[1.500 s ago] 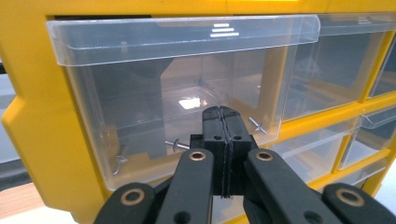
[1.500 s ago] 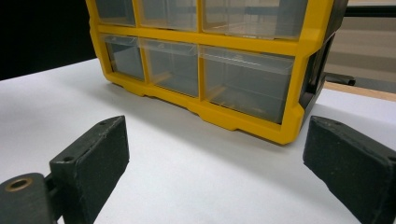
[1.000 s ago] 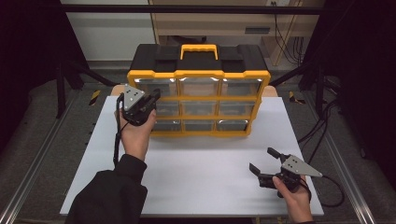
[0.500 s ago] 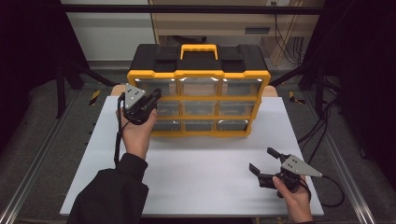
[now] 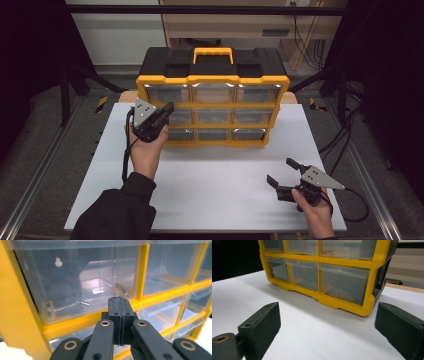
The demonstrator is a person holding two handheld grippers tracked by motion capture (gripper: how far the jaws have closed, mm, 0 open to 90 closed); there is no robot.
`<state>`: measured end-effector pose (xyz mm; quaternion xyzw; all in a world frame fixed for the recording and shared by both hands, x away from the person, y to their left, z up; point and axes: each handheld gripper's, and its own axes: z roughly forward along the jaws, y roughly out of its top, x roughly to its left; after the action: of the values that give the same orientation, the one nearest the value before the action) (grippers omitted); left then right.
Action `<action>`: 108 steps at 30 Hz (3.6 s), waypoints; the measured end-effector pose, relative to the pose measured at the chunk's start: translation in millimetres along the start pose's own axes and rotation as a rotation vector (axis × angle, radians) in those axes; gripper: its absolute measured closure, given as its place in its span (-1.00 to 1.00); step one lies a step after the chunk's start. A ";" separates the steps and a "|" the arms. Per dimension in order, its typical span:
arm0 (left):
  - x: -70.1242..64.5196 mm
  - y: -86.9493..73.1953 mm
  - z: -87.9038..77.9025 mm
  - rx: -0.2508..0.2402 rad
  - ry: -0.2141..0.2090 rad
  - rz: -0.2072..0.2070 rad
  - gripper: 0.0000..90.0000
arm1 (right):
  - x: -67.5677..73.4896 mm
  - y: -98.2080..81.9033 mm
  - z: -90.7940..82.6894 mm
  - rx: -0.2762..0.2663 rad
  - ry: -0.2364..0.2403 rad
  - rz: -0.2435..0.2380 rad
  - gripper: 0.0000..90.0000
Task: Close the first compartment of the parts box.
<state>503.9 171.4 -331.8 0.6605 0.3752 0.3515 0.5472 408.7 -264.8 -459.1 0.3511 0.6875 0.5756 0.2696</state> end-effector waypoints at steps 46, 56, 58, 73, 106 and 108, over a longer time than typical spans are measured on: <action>6.0 -65.8 -71.8 -0.015 -0.015 0.088 -0.94 | -0.8 0.9 -1.5 -0.006 -0.024 0.003 -0.85; 14.3 -67.7 -83.2 -0.021 -0.043 0.091 -0.97 | -1.4 0.7 -1.5 -0.004 -0.031 0.007 -0.86; 15.1 -69.2 -84.2 -0.027 -0.049 0.090 -0.98 | -1.4 0.7 -1.3 -0.012 -0.026 0.008 -0.86; 29.2 -98.2 -91.6 -0.050 -0.071 0.070 -0.98 | -1.2 0.6 -1.9 -0.003 -0.026 0.006 -0.87; 38.4 -137.3 -99.3 -0.067 -0.089 0.013 -0.98 | -1.5 0.6 -2.3 -0.007 -0.032 0.006 -0.87; 37.9 -139.2 -99.7 -0.066 -0.088 0.014 -0.98 | -1.5 0.5 -2.3 -0.007 -0.036 0.005 -0.87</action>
<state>419.1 267.2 -451.7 0.6596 0.3344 0.3382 0.5820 407.9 -267.3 -458.2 0.3621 0.6797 0.5723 0.2816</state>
